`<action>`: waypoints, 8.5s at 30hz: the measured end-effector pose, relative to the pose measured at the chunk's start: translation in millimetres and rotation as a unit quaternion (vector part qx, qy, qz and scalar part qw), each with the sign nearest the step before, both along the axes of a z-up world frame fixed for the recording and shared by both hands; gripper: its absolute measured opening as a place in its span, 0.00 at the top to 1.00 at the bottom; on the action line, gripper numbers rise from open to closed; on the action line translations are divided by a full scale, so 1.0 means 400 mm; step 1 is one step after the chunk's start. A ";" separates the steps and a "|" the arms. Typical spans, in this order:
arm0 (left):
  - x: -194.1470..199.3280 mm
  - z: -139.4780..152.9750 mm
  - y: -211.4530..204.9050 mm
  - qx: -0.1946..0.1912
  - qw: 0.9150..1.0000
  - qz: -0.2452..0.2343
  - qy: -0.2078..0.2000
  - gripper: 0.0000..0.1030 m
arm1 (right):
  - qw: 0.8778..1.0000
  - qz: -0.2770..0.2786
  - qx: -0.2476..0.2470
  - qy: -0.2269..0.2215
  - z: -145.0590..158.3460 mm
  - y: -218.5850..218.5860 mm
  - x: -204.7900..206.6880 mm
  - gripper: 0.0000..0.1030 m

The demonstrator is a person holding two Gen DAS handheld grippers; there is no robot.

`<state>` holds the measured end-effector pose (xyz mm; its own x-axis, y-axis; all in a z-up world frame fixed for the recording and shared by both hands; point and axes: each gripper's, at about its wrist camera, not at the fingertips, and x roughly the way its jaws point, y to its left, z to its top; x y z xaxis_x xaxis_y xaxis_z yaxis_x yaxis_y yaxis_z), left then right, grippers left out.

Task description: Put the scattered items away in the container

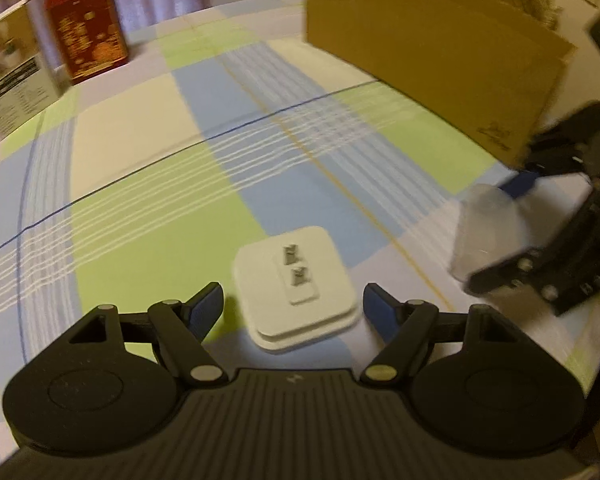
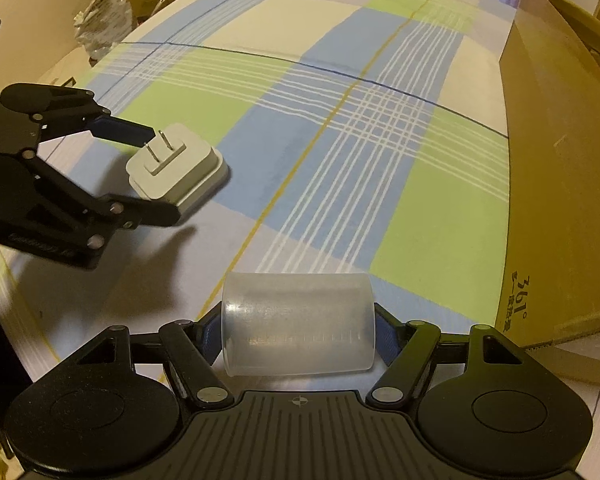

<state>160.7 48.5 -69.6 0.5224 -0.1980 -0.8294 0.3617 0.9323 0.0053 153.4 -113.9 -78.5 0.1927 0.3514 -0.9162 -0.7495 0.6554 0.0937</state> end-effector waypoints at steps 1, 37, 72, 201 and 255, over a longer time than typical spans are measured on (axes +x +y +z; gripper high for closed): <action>0.006 -0.002 0.000 -0.003 1.000 0.014 0.003 0.29 | 1.000 -0.003 0.001 -0.001 0.000 -0.001 -0.001 0.28; -0.009 0.037 -0.020 -0.003 0.998 0.063 0.000 0.42 | 0.998 -0.042 0.020 -0.032 0.064 -0.036 -0.042 0.28; 0.049 0.409 -0.447 -0.037 0.991 -0.074 -0.107 0.42 | 0.962 -0.171 0.097 -0.191 0.454 -0.449 0.063 0.28; -0.167 0.360 -0.518 -0.077 0.994 0.049 -0.060 0.01 | 0.930 -0.300 0.131 -0.168 0.450 -0.626 -0.053 0.00; -0.260 0.400 -0.461 -0.089 0.987 0.122 -0.061 0.01 | 0.937 -0.295 0.116 -0.146 0.476 -0.567 -0.231 0.00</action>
<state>56.9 -135.8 90.4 0.6658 -0.1905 -0.7214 0.1333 0.9817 -0.1362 61.1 -340.6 111.8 0.6473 0.2883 -0.7056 -0.2787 0.9511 0.1329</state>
